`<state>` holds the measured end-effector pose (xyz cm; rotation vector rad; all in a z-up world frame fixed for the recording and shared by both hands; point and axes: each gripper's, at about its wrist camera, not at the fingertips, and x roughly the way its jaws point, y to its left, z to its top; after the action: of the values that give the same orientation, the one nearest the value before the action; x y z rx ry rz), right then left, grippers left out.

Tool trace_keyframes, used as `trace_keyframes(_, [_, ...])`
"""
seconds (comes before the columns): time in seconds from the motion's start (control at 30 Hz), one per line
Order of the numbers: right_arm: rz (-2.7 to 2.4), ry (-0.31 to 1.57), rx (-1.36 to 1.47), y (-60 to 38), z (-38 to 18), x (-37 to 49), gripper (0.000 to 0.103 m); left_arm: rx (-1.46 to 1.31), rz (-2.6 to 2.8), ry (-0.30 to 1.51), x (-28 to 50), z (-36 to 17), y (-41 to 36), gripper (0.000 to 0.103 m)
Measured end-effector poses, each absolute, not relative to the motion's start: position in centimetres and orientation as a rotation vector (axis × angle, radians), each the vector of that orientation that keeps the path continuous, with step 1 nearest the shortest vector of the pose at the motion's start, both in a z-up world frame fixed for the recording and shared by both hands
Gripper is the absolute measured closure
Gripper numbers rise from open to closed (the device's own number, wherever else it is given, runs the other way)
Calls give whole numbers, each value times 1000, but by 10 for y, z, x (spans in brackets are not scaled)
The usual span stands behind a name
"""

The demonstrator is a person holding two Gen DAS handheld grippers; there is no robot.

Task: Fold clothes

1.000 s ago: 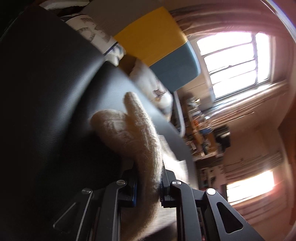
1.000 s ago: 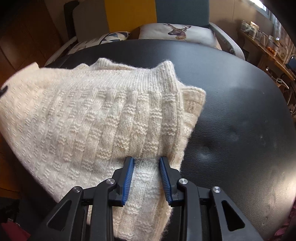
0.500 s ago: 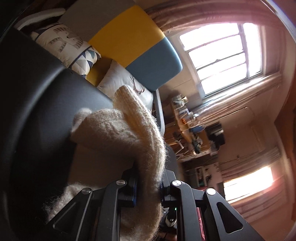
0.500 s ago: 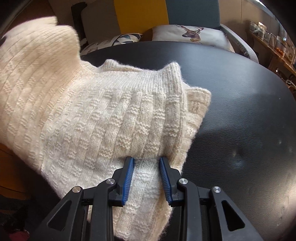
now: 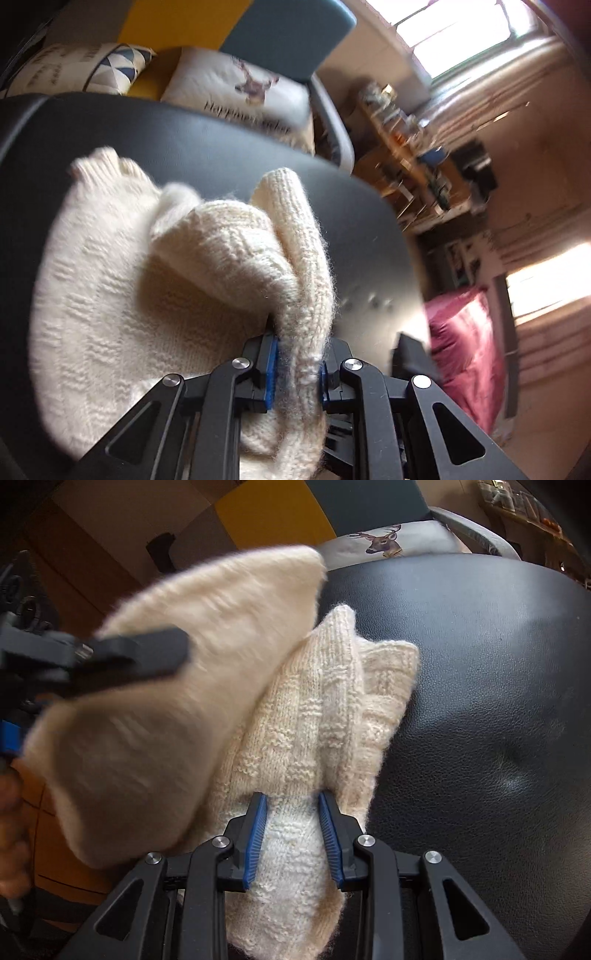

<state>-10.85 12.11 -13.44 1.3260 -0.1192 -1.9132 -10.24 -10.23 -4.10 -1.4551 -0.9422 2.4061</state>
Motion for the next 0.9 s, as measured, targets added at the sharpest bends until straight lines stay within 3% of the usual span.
trace_keyframes(0.1, [-1904,-152,1312,125,-136,-109,72,-1495,2323,-941,-108,-55,-90,79])
trace_keyframes(0.17, [-1893,-181,1303,128,-137,-110,73,-1480,2241,-988,-109,-59,-86,60])
trace_keyframes(0.3, [-1853,-294,1290,145,-139,-114,73,-1342,2123,-1127,-102,-41,-101,50])
trace_keyframes(0.4, [-1883,-322,1263,167,-129,-110,73,-1240,2176,-1114,-80,-15,-125,46])
trace_keyframes(0.57, [-1897,-209,1103,194,-68,-93,72,-1165,2455,-912,-18,5,-182,39])
trace_keyframes(0.67, [-1804,-61,1007,176,-20,-80,60,-1166,2524,-815,21,-12,-207,39])
trace_keyframes(0.73, [-1719,76,978,144,0,-68,55,-1153,2585,-672,44,-25,-206,39])
trace_keyframes(0.9, [-1537,310,1045,86,18,-49,55,-1143,2587,-333,72,-43,-182,39])
